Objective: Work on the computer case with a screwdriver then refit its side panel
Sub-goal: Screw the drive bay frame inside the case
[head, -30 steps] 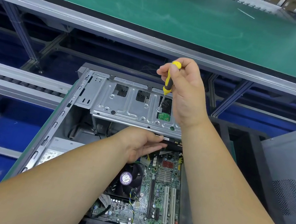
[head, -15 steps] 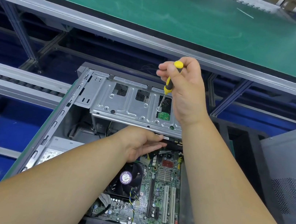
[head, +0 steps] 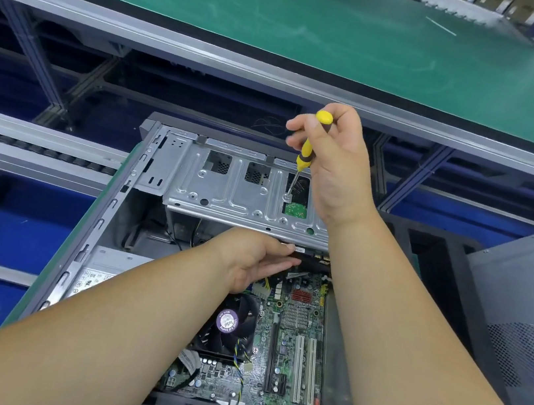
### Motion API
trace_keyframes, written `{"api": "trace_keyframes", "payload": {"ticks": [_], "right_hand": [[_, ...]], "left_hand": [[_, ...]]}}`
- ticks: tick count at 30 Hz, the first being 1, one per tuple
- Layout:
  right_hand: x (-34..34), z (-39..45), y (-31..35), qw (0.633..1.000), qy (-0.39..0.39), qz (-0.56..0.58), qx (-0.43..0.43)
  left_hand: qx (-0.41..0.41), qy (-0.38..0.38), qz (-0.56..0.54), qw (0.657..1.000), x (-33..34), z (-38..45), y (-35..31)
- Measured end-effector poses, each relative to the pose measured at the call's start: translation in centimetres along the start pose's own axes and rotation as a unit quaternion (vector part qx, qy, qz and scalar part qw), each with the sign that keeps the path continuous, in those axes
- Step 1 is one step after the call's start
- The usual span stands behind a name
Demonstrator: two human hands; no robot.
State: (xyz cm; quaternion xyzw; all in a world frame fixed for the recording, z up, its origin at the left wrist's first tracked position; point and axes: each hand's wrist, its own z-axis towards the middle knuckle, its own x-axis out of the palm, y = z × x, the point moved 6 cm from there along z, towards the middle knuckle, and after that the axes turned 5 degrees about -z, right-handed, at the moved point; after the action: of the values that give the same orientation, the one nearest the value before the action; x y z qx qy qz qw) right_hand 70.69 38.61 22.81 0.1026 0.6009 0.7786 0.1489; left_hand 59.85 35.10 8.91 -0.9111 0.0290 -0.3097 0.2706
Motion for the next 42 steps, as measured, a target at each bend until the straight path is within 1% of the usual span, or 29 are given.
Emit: {"api": "trace_keyframes", "payload": {"ticks": [7, 15, 20, 29, 34, 38, 42], "right_hand": [[-0.18, -0.27, 0.00, 1.000, -0.015, 0.026, -0.009], [0.03, 0.00, 0.04, 1.000, -0.014, -0.016, 0.004], [-0.12, -0.18, -0.07, 0.999, -0.008, 0.043, -0.011], [0.04, 0.18, -0.17, 1.000, -0.005, -0.014, 0.002], [-0.09, -0.11, 0.01, 0.999, -0.002, 0.033, -0.009], [0.07, -0.15, 0.06, 1.000, 0.005, 0.030, -0.008], [0.06, 0.00, 0.04, 1.000, 0.005, 0.003, 0.000]], "left_hand": [[-0.003, 0.000, -0.006, 1.000, -0.09, 0.09, 0.01], [-0.005, 0.003, -0.009, 1.000, -0.10, 0.30, 0.08], [-0.003, -0.002, -0.009, 1.000, -0.13, 0.20, 0.03], [-0.004, -0.001, -0.007, 1.000, -0.07, 0.19, 0.05], [-0.004, 0.002, -0.006, 1.000, -0.04, 0.13, 0.05], [-0.001, 0.003, -0.002, 1.000, 0.03, 0.08, 0.02], [-0.001, 0.005, 0.001, 1.000, 0.12, 0.01, 0.01]]}}
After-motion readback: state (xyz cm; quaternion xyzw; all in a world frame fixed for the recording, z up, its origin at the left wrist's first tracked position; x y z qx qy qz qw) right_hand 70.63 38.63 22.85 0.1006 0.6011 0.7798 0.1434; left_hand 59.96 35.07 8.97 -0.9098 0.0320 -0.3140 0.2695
